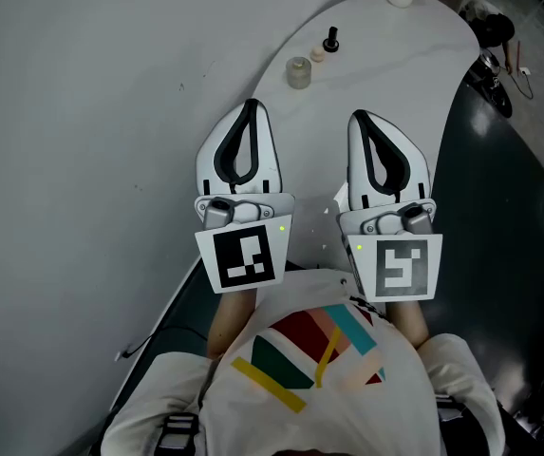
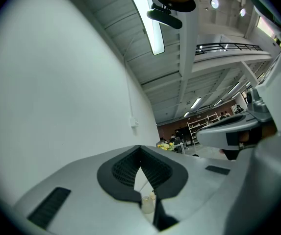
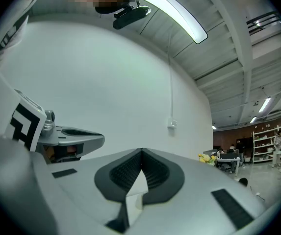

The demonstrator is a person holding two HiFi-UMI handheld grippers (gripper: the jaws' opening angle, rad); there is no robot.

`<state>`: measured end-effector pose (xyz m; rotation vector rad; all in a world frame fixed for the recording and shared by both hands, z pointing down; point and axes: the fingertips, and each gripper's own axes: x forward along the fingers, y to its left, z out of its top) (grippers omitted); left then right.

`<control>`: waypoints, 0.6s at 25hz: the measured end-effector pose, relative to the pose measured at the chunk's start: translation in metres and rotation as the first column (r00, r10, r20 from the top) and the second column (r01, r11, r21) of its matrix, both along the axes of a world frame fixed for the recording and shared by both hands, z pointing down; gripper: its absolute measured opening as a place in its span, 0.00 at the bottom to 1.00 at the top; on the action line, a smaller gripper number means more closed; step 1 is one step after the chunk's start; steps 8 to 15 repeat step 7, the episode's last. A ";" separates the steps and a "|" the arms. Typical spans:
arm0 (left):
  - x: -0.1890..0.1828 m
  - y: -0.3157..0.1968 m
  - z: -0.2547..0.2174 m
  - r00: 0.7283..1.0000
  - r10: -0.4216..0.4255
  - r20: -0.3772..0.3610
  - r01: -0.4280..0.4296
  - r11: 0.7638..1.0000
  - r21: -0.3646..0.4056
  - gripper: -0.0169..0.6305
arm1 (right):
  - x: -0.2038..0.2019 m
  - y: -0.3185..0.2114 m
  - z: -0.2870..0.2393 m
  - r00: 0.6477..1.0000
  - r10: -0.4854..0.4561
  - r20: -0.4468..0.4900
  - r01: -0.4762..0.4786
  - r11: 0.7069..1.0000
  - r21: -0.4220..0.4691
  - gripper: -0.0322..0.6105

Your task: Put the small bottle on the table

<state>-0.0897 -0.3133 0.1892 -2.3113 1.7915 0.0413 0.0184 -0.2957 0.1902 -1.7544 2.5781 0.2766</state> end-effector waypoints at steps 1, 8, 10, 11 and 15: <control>0.000 0.000 0.001 1.000 0.000 0.000 0.000 1.000 -0.001 0.05 | 0.000 0.001 0.001 1.000 0.001 0.001 -0.001 1.000 -0.003 0.07; 0.000 -0.001 0.006 1.000 0.004 -0.003 -0.004 1.000 -0.012 0.05 | -0.001 0.001 0.007 1.000 0.002 -0.003 -0.002 1.000 -0.021 0.07; 0.000 -0.001 0.006 1.000 0.004 -0.003 -0.004 1.000 -0.012 0.05 | -0.001 0.001 0.007 1.000 0.002 -0.003 -0.002 1.000 -0.021 0.07; 0.000 -0.001 0.006 1.000 0.004 -0.003 -0.004 1.000 -0.012 0.05 | -0.001 0.001 0.007 1.000 0.002 -0.003 -0.002 1.000 -0.021 0.07; 0.000 -0.001 0.006 1.000 0.004 -0.003 -0.004 1.000 -0.012 0.05 | -0.001 0.001 0.007 1.000 0.002 -0.003 -0.002 1.000 -0.021 0.07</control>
